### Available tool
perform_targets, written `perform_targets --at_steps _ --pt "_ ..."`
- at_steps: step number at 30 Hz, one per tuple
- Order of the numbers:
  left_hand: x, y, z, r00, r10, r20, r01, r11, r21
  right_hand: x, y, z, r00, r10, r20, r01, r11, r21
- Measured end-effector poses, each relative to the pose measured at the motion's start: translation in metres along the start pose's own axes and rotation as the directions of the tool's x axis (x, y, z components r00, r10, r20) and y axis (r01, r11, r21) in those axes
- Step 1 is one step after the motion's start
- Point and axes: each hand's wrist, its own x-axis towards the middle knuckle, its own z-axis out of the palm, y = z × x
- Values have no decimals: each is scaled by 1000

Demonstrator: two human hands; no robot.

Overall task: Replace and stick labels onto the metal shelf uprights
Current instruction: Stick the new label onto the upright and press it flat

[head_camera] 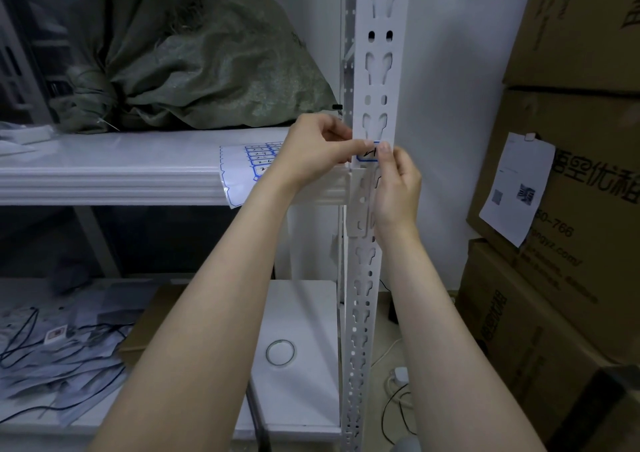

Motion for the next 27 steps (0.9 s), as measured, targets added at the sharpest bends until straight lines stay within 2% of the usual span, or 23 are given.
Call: perform_targets --at_steps 6,14,18,27 --pt "-5 1 6 992 120 -33 -116 990 86 -2 -2 1 997 78 10 -78 994 81" --pt "-2 -2 7 989 141 -45 -134 983 127 -2 -3 -1 1000 6 -1 -6 996 -90" --pt "-5 -2 11 979 190 -79 -169 960 222 -5 -5 3 998 55 -21 -56 997 -43" --pt "-1 -3 2 997 76 13 -77 995 64 -6 -8 -1 998 62 -16 -62 998 -12"
